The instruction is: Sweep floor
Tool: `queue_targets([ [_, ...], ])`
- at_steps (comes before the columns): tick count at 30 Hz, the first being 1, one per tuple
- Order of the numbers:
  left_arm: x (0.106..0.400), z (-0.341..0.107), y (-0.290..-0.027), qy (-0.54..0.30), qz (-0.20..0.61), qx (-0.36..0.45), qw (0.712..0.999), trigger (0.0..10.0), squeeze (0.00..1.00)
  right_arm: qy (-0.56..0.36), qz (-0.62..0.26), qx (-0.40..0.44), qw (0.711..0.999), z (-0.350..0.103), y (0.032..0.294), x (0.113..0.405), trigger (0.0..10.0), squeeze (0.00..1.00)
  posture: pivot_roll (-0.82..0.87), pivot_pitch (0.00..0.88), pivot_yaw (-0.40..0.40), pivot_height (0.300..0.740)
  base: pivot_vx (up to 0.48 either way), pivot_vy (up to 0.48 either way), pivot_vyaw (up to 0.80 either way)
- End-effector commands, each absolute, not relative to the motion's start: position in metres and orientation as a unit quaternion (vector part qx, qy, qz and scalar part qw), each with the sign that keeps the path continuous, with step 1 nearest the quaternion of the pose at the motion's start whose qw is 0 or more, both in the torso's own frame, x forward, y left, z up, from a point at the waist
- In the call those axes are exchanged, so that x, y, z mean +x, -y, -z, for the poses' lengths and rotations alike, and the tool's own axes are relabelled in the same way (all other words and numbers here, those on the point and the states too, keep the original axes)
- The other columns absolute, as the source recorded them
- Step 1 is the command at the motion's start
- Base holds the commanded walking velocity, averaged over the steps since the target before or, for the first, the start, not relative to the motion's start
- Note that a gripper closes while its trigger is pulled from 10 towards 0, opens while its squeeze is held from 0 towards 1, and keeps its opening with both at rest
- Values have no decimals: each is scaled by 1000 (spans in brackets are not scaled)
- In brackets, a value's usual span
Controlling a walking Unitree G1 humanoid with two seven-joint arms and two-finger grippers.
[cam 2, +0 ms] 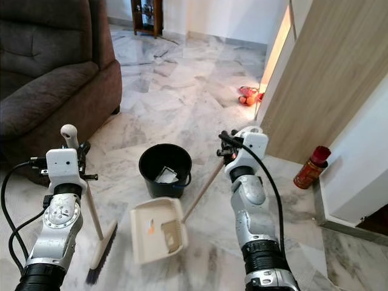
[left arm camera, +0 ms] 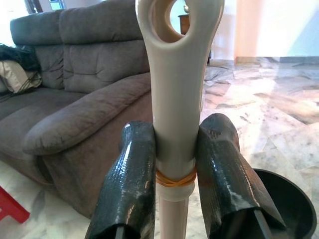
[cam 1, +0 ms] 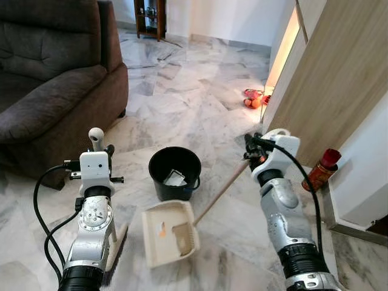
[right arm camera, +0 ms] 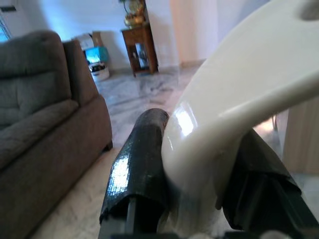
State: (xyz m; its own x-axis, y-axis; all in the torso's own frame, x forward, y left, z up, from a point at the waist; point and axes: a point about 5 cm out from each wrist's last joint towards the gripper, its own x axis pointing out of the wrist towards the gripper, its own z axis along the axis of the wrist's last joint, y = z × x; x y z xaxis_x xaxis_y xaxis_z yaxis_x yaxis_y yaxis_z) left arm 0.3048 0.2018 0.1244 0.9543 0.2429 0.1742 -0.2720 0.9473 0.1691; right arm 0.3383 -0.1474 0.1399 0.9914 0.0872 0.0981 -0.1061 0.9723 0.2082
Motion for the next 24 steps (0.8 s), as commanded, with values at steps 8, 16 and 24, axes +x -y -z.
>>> queue_targets([
  [8, 308, -131, -197, 93, -122, 101, 983, 10000, 0, 89, -59, 105, 989, -173, 161, 329, 10000, 0, 32, 49, -71, 740, 0, 0, 0],
  [16, 308, -130, -197, 93, -120, 100, 983, 10000, 0, 109, -60, 111, 986, -195, 164, 320, 10000, 0, 30, 42, -70, 740, 0, 0, 0],
  [24, 308, -131, -196, 97, -118, 100, 983, 10000, 0, 191, -30, 142, 971, -236, 167, 321, 10000, 0, 34, 33, -68, 740, 0, 0, 0],
])
